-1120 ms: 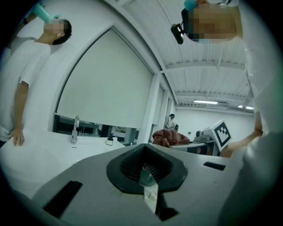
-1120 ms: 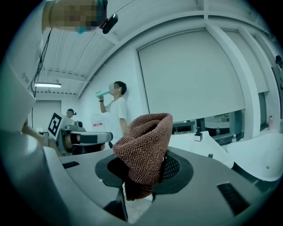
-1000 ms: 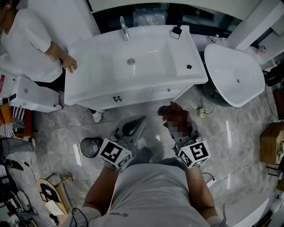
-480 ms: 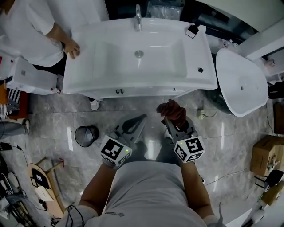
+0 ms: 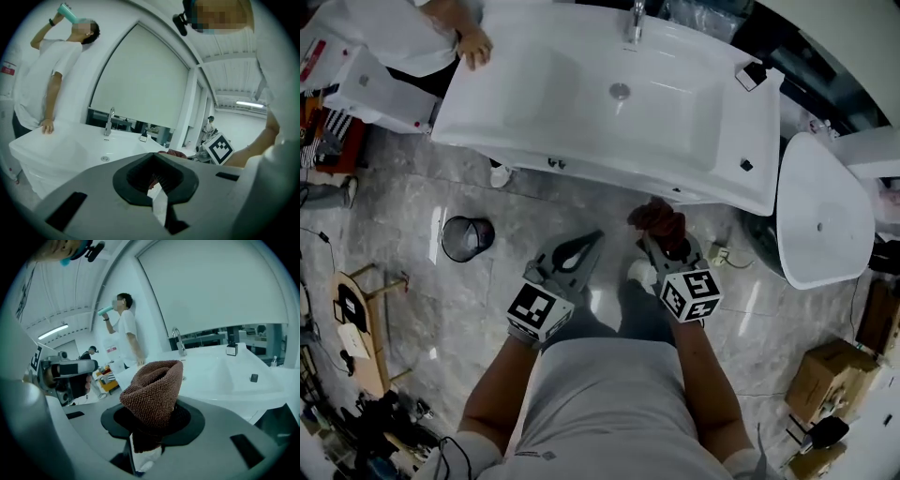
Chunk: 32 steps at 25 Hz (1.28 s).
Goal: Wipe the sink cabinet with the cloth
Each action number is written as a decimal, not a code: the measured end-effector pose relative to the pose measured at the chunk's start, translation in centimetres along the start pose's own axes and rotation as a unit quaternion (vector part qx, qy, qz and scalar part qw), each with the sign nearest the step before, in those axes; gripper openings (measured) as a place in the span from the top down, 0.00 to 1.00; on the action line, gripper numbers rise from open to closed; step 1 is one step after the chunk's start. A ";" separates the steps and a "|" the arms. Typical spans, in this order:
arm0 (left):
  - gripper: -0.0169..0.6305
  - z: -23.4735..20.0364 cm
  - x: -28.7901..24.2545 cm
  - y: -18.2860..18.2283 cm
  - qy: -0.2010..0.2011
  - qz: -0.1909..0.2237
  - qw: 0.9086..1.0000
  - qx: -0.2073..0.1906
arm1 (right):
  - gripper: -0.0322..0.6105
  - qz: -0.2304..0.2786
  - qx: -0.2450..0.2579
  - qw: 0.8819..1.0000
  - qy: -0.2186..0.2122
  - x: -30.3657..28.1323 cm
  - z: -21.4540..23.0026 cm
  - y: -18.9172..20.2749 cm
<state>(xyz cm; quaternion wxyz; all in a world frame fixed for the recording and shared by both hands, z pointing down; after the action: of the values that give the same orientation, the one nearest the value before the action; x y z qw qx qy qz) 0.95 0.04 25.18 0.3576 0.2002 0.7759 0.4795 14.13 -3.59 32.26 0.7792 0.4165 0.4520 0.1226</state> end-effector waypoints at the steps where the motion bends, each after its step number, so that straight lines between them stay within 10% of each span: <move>1: 0.96 0.0 -0.2 0.5 -0.015 0.002 1.000 0.008 | 0.74 -0.012 0.001 1.000 -0.009 -0.6 0.6 0.5; 18: 0.96 -1.8 0.8 12.3 -0.216 0.040 0.966 0.139 | 0.74 -0.124 0.024 0.990 -0.064 -12.9 8.6 10.5; 32: 0.96 -1.2 -0.8 20.0 -0.249 0.058 0.950 0.181 | 0.74 -0.090 -0.057 0.993 -0.051 -20.5 14.3 13.1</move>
<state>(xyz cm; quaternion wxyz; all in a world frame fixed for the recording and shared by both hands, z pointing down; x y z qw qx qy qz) -0.03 7.98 43.59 0.4685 0.4198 0.7230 0.2856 16.61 -14.71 58.07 0.8315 0.3352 0.4394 0.0562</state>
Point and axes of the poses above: the fingertips, and each gripper's own axes: x backward along the fingers, z to its right, y out of its underside, the point moved 2 cm from there along x, backward along the fingers, and after that the axes turned 9 degrees about -z, right-handed, at the moved point
